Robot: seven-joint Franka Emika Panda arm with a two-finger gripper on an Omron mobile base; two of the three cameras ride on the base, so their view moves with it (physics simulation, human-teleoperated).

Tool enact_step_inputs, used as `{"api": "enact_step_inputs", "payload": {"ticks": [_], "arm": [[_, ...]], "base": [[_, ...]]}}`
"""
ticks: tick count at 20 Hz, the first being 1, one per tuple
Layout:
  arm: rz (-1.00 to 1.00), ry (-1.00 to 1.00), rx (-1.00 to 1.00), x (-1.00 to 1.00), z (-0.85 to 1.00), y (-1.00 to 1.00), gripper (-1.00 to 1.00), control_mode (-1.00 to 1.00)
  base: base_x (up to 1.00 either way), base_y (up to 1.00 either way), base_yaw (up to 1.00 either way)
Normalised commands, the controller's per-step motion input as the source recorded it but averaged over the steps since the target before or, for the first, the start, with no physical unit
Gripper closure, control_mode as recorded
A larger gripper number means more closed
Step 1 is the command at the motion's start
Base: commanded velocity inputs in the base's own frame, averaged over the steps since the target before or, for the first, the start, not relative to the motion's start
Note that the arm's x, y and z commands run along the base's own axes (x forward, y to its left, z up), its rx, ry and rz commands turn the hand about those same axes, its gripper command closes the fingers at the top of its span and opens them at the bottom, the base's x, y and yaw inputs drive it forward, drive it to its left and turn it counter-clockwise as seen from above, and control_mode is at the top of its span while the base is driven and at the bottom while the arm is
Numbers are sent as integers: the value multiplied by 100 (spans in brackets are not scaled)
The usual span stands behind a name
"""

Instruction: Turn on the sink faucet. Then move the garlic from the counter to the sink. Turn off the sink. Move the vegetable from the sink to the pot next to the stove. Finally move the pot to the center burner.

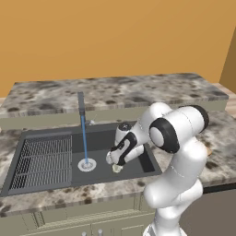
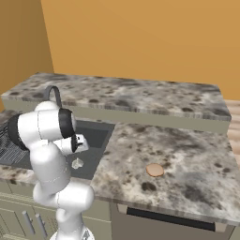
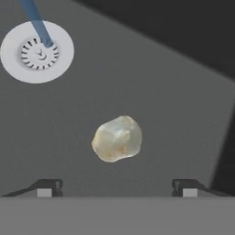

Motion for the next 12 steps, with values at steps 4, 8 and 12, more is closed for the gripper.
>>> {"api": "enact_step_inputs", "payload": {"ticks": [4, 8, 12], "arm": [[0, -4, 1, -3, 56, 0, -100, -100], [2, -3, 5, -5, 58, -8, -100, -100], [6, -6, 7, -8, 59, -13, -100, -100]], "base": [[0, 0, 0], [0, 0, 0], [0, 0, 0]]}}
